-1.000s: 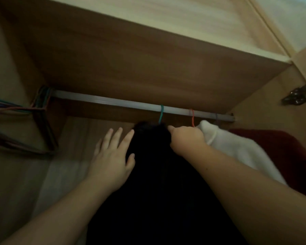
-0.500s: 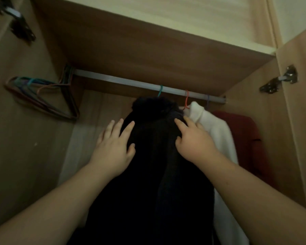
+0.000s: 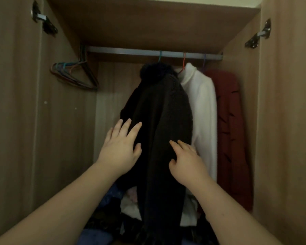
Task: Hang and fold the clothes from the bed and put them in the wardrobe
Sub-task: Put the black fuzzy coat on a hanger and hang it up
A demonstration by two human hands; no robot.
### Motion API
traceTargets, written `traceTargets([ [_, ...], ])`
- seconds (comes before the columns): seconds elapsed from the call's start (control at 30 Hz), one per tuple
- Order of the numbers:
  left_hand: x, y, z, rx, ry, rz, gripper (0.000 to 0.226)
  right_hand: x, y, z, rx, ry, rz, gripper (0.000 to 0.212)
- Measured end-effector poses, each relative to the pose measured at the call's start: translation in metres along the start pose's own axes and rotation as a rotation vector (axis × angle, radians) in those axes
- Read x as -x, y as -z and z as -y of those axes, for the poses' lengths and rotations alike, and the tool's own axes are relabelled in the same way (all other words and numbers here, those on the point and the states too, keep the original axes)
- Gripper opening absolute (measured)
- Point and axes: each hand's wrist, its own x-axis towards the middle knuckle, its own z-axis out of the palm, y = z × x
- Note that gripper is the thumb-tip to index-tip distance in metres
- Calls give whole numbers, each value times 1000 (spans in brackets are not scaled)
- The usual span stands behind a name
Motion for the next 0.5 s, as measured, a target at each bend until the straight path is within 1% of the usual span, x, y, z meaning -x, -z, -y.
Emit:
traceTargets([
  [0.1, 53, 12, -11, 48, -9, 50, 66, 62, 4, 6, -37, -14, -26, 67],
  [0.3, 165, 17, -23, 75, -52, 203, 66, 189, 8, 20, 16, -44, -88, 66],
  [0.4, 222, 23, -33, 115, -92, 276, 67, 253, 9, 38, 73, -105, -52, 64],
  [0.5, 286, 32, -46, 166, -174, 354, 68, 329, 5, 59, 138, -178, 19, 64],
])
